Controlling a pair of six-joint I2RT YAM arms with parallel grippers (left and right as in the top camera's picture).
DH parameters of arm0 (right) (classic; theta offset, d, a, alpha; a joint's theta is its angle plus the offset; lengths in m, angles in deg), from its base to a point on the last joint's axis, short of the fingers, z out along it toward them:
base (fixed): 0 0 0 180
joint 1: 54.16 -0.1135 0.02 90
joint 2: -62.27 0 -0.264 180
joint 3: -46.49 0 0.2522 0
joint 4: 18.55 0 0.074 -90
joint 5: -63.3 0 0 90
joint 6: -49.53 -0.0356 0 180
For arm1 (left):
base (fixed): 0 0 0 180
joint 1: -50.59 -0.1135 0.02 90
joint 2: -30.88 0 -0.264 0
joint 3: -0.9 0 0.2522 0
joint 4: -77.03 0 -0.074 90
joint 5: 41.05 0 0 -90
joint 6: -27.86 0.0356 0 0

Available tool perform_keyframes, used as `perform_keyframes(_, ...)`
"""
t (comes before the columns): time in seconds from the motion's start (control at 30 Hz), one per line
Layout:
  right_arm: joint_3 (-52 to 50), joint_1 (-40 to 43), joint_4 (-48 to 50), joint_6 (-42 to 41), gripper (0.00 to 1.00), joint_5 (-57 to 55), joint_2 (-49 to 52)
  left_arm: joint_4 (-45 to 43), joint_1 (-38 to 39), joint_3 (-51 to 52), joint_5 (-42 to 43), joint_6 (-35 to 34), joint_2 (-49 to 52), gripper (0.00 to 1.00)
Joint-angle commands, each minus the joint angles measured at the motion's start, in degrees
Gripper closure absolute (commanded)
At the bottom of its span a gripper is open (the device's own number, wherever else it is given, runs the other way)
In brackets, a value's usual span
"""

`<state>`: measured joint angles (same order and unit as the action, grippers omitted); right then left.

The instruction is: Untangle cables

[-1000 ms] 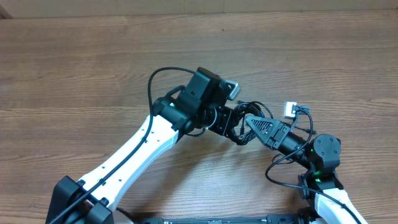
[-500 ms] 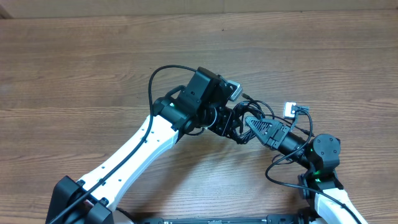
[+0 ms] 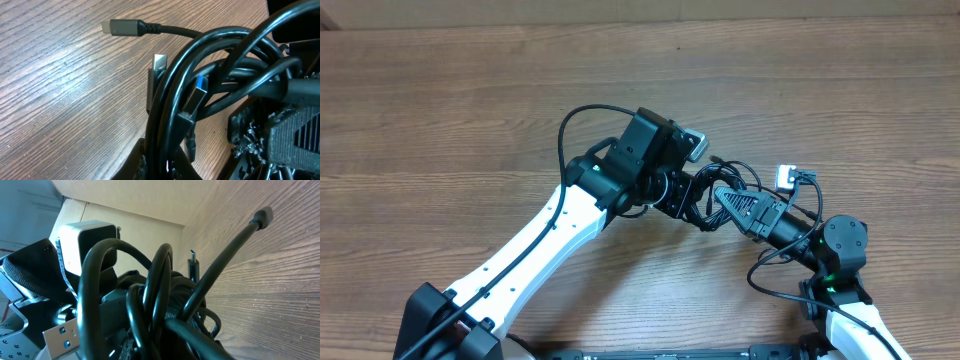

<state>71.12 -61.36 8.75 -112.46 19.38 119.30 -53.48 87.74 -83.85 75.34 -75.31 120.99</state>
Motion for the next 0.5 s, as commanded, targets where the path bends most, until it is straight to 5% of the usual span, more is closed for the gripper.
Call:
perform_keyframes(0.0,0.79,-0.09,0.70,-1.44,0.96,1.33,0.04,-0.04,-0.33,-1.29,-0.02,0.37,-1.25,0.96)
perform_keyframes(0.47,0.79,-0.09,0.68,-1.57,0.96,3.28,0.07,-0.28,-7.41,-1.29,0.00,-14.43,-1.25,0.96)
